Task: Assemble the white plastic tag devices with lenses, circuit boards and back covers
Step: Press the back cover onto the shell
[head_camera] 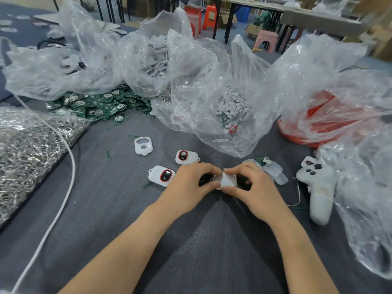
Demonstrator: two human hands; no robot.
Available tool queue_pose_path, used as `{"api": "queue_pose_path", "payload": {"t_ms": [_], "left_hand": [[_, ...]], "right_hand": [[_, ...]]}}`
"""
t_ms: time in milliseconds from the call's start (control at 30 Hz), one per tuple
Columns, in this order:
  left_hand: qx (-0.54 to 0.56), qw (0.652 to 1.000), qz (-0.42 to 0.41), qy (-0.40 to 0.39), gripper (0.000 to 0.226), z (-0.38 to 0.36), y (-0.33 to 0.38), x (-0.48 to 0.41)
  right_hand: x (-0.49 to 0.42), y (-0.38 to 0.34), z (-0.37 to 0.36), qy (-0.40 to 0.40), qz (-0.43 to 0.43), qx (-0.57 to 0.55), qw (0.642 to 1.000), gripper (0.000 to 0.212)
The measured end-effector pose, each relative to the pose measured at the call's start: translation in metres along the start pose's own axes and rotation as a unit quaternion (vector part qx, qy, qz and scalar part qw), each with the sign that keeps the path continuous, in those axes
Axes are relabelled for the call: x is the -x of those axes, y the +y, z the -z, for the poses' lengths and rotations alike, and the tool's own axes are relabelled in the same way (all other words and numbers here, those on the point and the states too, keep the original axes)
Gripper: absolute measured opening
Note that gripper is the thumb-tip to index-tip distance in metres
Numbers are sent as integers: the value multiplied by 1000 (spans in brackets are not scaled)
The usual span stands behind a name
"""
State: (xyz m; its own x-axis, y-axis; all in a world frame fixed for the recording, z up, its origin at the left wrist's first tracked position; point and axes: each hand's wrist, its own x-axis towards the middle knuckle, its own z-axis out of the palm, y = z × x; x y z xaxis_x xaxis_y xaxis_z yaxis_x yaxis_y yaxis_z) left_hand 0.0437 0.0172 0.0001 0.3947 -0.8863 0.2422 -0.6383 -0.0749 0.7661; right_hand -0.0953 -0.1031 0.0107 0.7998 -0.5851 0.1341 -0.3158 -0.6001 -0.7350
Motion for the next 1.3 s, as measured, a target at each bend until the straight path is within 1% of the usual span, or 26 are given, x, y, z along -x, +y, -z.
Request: {"api": "queue_pose_path", "payload": {"t_ms": [200, 267, 400, 467, 567, 633, 667, 733, 800, 900, 967, 1033, 1133, 1200, 1300], "left_hand": [[-28, 999, 14, -22, 19, -1, 2, -1], [-21, 999, 24, -31, 21, -2, 3, 0], [-9, 999, 23, -35, 23, -2, 4, 1], [4, 999, 8, -34, 25, -2, 3, 1], [48, 999, -17, -17, 34, -3, 4, 4], [84, 996, -8, 3, 41, -4, 3, 4], [105, 994, 5, 15, 40, -4, 3, 3], [135, 990, 27, 36, 25, -3, 4, 1], [166, 984, 45, 50, 13, -4, 4, 1], [206, 976, 46, 55, 11, -4, 7, 3], [197, 979, 29, 49, 11, -3, 9, 3], [194, 980, 18, 43, 11, -2, 11, 3], [182, 983, 14, 36, 11, -1, 11, 3], [168, 985, 9, 40, 10, -1, 11, 3], [204, 977, 15, 52, 11, -2, 11, 3]], "right_hand": [[-2, -1, -2, 2, -7, -12, 1000, 37], [-1, 1, -2, -1, -11, -25, 1000, 38], [1, 6, -2, -3, -56, -121, 991, 23], [1, 7, -2, 8, -70, -152, 986, 20], [1, 6, -2, 0, -63, -122, 991, 12], [1, 2, -3, 7, -47, -122, 991, 9], [2, -1, -4, 19, -40, -146, 988, 11], [3, -7, -6, 38, -30, -228, 972, 17], [4, -13, -8, 45, -17, -276, 960, 19], [6, -16, -10, 58, 1, -271, 961, 15], [7, -17, -10, 67, 6, -253, 965, 9], [9, -18, -10, 75, 14, -238, 968, 8], [10, -20, -11, 88, 24, -222, 971, 14], [11, -22, -11, 97, 31, -199, 975, 12], [11, -24, -13, 109, 34, -208, 971, 9]]}}
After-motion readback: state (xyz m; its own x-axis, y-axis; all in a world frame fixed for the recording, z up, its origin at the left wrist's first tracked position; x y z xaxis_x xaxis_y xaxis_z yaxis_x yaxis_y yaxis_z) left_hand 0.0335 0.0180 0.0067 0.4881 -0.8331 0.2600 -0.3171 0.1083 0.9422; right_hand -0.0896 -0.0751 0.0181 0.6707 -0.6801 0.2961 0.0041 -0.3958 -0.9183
